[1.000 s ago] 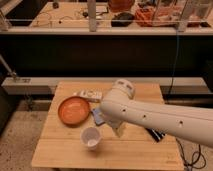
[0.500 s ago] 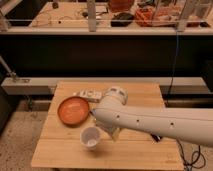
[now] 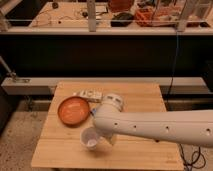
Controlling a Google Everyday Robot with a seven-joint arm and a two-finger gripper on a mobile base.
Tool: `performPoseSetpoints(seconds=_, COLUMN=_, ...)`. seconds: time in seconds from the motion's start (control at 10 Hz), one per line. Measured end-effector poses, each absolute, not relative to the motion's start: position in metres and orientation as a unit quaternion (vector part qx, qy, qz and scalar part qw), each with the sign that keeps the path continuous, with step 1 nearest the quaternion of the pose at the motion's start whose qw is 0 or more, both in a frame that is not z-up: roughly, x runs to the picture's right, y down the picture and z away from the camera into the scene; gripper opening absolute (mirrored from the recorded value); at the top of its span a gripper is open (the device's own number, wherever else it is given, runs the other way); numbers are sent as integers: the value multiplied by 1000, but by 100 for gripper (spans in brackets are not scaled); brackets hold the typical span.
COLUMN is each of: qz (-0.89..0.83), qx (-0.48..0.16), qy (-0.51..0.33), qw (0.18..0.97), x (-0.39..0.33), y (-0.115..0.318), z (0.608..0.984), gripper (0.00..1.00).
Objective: Pick up the ceramic cup
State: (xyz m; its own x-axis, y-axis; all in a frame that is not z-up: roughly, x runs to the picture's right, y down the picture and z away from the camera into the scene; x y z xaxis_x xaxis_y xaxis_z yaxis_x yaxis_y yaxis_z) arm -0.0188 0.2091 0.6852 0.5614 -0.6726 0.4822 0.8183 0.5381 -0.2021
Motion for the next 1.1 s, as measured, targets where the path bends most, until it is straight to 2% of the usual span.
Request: performPoseSetpoints(seconds=1.1, qz=-464, qx=-195, qy=-197, qw=841, x=-35, y=228, z=718, gripper=80)
